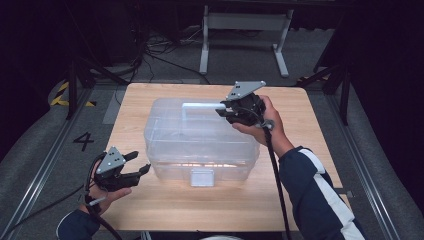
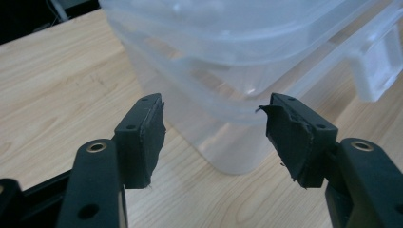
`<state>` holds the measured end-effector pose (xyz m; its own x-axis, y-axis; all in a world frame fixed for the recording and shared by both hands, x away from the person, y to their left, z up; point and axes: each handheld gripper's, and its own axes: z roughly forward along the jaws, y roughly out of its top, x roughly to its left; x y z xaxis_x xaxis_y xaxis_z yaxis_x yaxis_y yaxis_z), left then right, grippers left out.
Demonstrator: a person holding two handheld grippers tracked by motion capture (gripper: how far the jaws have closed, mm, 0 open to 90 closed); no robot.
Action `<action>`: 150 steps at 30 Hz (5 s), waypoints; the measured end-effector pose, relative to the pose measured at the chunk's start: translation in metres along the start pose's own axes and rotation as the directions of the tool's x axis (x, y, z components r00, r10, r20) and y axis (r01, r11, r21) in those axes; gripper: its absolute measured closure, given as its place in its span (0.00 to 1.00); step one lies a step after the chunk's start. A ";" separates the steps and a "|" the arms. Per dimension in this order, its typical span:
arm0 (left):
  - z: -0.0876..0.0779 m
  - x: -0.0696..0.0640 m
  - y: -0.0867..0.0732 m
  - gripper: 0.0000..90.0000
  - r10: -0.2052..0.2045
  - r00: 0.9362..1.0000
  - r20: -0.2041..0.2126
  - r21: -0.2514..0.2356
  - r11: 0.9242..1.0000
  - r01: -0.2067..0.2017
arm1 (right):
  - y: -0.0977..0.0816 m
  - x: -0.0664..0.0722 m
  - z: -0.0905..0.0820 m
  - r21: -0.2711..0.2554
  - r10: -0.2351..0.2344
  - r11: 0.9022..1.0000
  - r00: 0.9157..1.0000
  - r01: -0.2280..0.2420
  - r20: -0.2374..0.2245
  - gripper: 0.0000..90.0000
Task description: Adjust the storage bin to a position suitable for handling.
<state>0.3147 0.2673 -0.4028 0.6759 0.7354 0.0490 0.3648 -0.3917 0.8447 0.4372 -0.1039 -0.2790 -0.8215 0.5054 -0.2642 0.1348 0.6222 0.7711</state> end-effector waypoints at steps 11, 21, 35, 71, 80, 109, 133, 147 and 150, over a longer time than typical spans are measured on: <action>0.007 0.003 0.006 0.60 -0.012 0.997 0.075 -0.029 0.999 0.014 | 0.002 0.001 0.001 0.016 -0.013 1.000 1.000 0.013 0.005 0.77; 0.007 0.003 0.008 0.63 -0.026 0.997 0.073 -0.028 0.999 0.028 | -0.004 0.006 -0.009 -0.020 -0.038 0.999 0.998 0.039 0.040 0.63; 0.005 0.002 0.013 0.61 -0.021 0.997 0.068 -0.042 0.999 0.024 | -0.055 -0.011 -0.079 -0.203 0.047 0.979 0.991 -0.021 0.124 0.57; 0.003 0.006 0.029 0.53 0.012 0.998 0.068 -0.047 0.999 -0.009 | -0.170 0.016 -0.055 -0.088 0.082 0.993 0.995 -0.077 0.057 0.48; 0.006 0.003 0.028 0.51 0.033 0.998 0.057 -0.044 0.999 -0.030 | -0.169 0.018 -0.053 -0.168 0.111 0.981 0.991 -0.096 0.080 0.48; 0.008 0.002 0.001 0.39 0.013 1.000 -0.019 0.013 1.000 -0.013 | -0.152 0.023 -0.061 -0.330 0.122 0.943 0.969 -0.046 0.214 0.76; 0.032 -0.020 -0.041 0.38 0.063 0.998 -0.011 0.223 0.973 -0.059 | -0.135 0.006 -0.050 -0.413 0.172 0.909 0.953 -0.057 0.248 0.79; 0.027 -0.012 -0.063 0.36 0.029 0.999 -0.035 0.286 0.958 -0.018 | -0.123 -0.012 -0.043 -0.452 0.197 0.890 0.946 -0.062 0.258 0.77; 0.026 -0.010 -0.067 0.35 0.008 0.999 -0.034 0.285 0.958 0.002 | -0.121 -0.014 -0.043 -0.451 0.193 0.891 0.946 -0.058 0.261 0.77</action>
<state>0.3000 0.2719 -0.4732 0.6569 0.7503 0.0739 0.5336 -0.5319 0.6576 0.4082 -0.2122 -0.3441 -0.6058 0.7546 -0.2521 -0.0822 0.2558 0.9632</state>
